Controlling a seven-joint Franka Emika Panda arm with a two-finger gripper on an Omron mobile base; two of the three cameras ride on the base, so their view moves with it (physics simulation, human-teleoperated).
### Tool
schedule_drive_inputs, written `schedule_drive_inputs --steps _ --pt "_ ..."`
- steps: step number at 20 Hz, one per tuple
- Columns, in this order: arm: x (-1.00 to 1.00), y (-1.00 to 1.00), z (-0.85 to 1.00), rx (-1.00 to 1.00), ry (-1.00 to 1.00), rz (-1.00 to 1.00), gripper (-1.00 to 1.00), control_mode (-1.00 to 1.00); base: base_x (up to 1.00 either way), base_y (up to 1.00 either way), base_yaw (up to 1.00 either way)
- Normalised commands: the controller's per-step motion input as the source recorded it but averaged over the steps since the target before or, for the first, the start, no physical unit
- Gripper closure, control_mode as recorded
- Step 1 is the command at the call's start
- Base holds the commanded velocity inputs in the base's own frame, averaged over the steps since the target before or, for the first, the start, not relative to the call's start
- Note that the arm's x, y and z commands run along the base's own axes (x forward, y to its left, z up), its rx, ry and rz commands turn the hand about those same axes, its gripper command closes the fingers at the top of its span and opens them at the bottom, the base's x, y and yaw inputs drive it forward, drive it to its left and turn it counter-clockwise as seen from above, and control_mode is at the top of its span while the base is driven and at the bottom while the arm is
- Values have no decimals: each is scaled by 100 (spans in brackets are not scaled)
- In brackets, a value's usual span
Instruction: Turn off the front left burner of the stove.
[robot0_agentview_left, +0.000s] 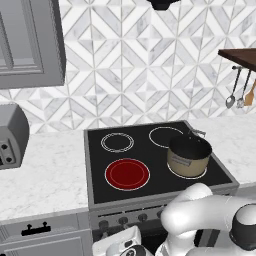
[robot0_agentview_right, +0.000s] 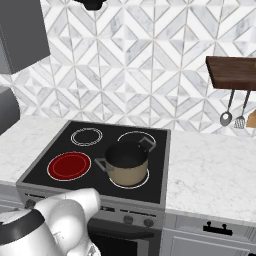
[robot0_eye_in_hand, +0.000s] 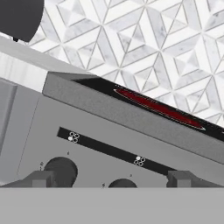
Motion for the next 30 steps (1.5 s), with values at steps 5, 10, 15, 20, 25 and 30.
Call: schedule_drive_inputs --steps 5,10,15,20,25,30 --pt "4 3 0 0 0 0 -100 -100 0 0 0" --pt "3 0 0 0 0 0 -100 -100 0 0 0" --pt "6 0 0 0 0 0 -100 -100 0 0 0" --pt "17 0 0 0 0 0 -100 -100 0 0 0" --pt "15 0 -3 0 0 0 -100 -100 0 0 0" --pt "0 0 -26 0 1 0 -100 -100 0 0 0"
